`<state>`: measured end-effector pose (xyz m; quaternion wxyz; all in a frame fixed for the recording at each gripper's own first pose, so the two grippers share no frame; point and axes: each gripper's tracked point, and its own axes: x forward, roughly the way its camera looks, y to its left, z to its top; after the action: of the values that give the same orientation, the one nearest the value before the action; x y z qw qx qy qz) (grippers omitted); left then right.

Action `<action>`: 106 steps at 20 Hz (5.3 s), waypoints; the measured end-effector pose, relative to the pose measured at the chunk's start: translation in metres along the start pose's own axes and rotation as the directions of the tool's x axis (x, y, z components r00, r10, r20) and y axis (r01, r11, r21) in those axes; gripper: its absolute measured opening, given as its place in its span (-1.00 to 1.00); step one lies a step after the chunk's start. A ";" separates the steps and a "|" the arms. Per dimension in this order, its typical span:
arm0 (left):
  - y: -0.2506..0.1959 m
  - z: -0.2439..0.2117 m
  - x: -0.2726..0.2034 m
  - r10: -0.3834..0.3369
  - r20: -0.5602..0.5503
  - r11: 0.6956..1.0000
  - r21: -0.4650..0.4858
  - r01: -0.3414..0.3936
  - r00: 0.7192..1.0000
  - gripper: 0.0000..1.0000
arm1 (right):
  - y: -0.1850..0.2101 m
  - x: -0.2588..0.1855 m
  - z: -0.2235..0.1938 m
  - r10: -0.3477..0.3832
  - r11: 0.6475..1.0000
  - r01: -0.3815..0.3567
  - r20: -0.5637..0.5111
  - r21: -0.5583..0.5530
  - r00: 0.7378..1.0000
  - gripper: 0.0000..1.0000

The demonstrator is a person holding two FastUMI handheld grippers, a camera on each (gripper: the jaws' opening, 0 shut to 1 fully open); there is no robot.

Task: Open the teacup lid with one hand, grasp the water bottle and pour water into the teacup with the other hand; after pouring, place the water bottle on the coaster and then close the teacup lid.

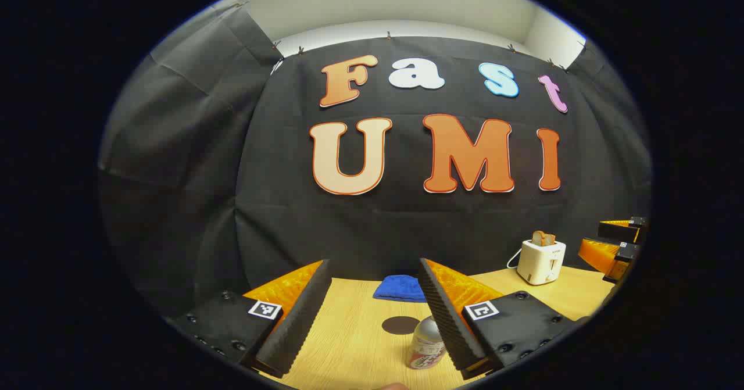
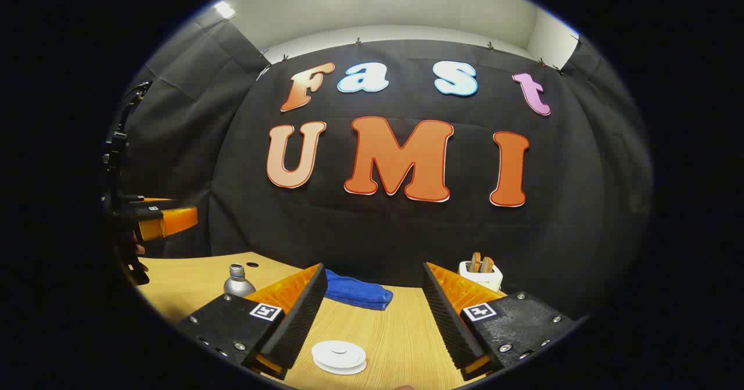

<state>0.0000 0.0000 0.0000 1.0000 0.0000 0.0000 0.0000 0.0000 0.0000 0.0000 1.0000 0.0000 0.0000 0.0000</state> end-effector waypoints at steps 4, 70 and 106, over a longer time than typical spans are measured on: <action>-0.011 -0.005 0.001 -0.018 -0.012 1.000 -0.020 0.018 1.000 1.00 | -0.005 -0.003 -0.003 -0.006 1.000 0.006 -0.008 -0.001 1.000 0.95; -0.040 -0.133 -0.009 -0.087 -0.282 0.994 0.034 0.101 0.955 0.98 | 0.034 0.026 -0.164 0.181 0.981 -0.140 -0.372 0.136 0.910 -0.56; -0.085 -0.203 0.033 -0.076 -0.435 0.880 0.394 0.265 0.897 0.62 | -0.084 -0.012 -0.177 -0.015 0.991 0.068 -0.396 0.119 0.918 -0.56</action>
<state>0.0332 -0.0847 -0.2029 0.9470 0.2276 0.2082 -0.0900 -0.0121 -0.0839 -0.1766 0.9771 0.0655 0.2014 -0.0214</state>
